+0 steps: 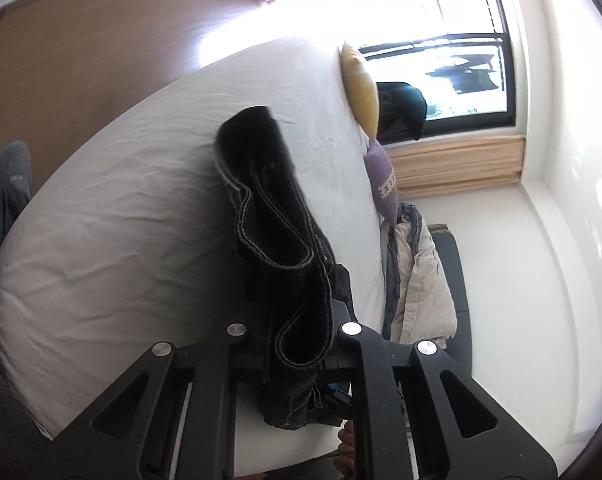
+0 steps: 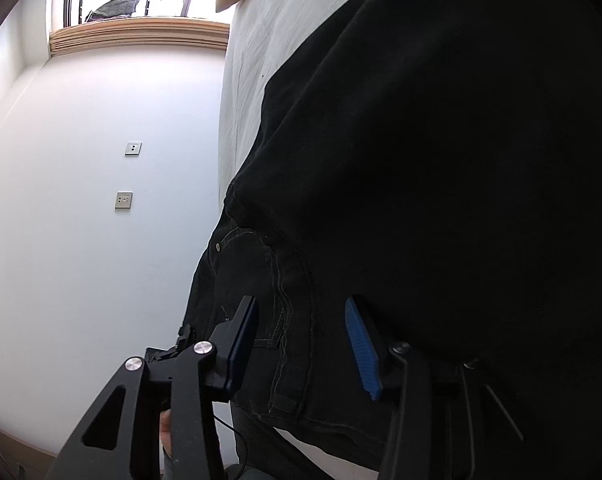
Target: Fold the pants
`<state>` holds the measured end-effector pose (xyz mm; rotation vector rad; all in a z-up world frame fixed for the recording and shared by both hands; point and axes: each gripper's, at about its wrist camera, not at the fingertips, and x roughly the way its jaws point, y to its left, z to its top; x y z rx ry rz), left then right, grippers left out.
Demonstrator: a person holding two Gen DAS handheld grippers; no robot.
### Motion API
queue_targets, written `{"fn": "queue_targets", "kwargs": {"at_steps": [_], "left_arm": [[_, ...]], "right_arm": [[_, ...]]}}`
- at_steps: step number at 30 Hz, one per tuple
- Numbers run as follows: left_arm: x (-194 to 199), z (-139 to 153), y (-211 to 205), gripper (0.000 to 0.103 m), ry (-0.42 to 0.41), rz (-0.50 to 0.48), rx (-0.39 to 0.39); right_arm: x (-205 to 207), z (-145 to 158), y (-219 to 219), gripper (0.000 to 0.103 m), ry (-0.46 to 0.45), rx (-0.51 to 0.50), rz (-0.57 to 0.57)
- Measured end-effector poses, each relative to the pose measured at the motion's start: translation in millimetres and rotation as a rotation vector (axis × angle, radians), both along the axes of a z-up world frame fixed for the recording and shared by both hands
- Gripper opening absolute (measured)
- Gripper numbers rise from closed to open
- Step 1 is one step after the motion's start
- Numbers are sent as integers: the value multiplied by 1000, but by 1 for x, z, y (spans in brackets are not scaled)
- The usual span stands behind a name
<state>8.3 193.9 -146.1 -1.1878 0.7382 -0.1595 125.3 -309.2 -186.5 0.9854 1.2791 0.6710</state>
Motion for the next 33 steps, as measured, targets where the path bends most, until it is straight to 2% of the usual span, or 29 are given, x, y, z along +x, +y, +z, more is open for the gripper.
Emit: {"fn": "queue_targets", "kwargs": {"at_steps": [3,5,7,9,11,13,16,19,25,27,28,29,30,32,33], "left_arm": [[22,46,-31,13,-64,-81,108],[36,79,-63,13,-106,-156,195],[51,105,-107,13,-149,-252,316],[66,120,-162,13,-184,-362,421],[73,117,-218,13,-192,-476,482],[76,101,-268,13,-191,-584,539],[74,70,-322,13,-136,-722,622],[71,59,-345,13,-117,-779,688],[70,60,-374,13,-146,-810,851],[67,60,-387,13,-168,-827,925],[65,60,-393,13,-178,-833,951],[62,59,-398,13,-186,-836,978],[58,57,-400,13,-193,-841,999],[57,57,-404,13,-200,-845,1021],[58,55,-410,13,-198,-849,1024]], "right_arm": [[0,4,0,52,4,-12,-2],[-2,17,-4,69,-17,-12,-21],[-3,34,-11,70,-64,22,-34],[-1,52,-20,72,-103,45,-34],[2,69,-32,72,-142,38,-28],[5,83,-45,73,-177,43,-26],[9,90,-72,75,-198,34,-42],[12,86,-90,75,-186,8,-36],[16,82,-85,75,-190,-13,6],[20,81,-82,69,-178,-48,25],[22,80,-79,60,-172,-65,42],[23,80,-75,55,-167,-92,61],[23,79,-73,52,-160,-122,79],[18,78,-71,36,-153,-168,108],[15,76,-76,34,-152,-181,115]]}}
